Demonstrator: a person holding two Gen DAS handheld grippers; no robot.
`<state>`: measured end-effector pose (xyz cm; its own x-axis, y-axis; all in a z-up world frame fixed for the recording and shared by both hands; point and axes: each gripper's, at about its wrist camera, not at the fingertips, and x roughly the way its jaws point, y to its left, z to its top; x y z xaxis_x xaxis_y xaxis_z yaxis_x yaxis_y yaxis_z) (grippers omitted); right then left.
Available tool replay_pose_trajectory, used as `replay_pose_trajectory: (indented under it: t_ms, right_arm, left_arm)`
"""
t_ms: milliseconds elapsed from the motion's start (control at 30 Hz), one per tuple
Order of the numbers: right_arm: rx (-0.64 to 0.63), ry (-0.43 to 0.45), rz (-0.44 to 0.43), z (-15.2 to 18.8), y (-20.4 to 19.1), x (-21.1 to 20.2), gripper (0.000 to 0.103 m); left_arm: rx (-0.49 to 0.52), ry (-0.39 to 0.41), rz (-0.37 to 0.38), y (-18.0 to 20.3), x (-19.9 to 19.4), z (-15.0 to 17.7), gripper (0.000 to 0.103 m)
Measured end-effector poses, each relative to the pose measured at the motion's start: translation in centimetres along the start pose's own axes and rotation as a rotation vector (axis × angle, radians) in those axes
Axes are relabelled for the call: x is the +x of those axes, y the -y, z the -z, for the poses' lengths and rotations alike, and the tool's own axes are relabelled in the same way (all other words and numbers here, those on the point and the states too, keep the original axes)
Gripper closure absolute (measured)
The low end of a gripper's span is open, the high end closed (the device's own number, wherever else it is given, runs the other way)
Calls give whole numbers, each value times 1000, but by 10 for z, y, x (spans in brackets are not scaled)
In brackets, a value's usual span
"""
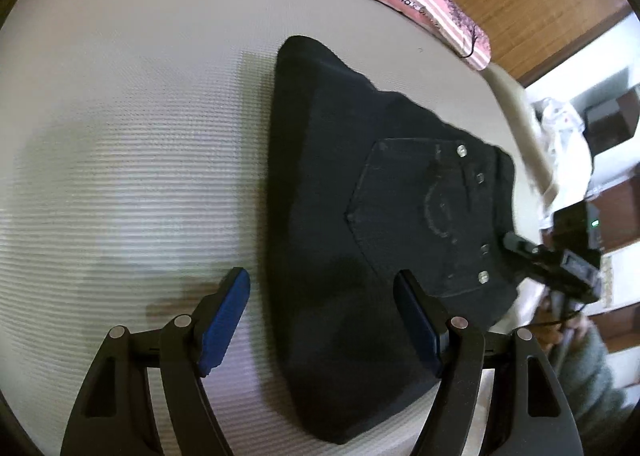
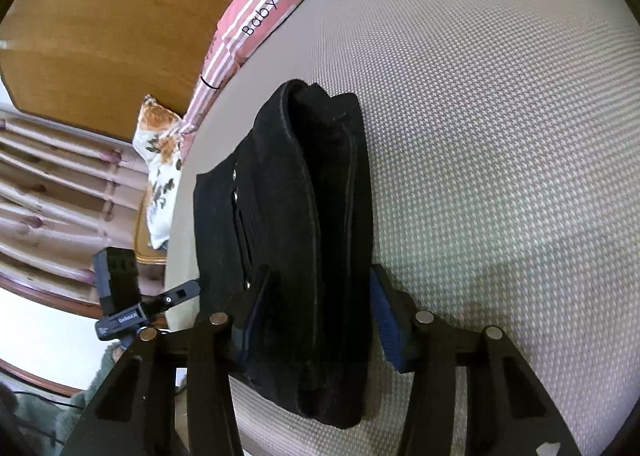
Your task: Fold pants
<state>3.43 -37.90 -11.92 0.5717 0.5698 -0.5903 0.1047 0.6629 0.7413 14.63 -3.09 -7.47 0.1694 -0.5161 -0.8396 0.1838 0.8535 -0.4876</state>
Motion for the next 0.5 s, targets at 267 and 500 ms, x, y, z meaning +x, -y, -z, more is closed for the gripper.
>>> replay_pose_trajectory:
  t_ms: [267,500]
  right_arm:
    - [55,5,-91,-12,4,14,59]
    - [32,-4,-91,-19,-3,22,61]
  left_arm:
    - [-100,-34,162,-9,8,-10,28]
    - [-135,-17,267,-24,6,-10,31]
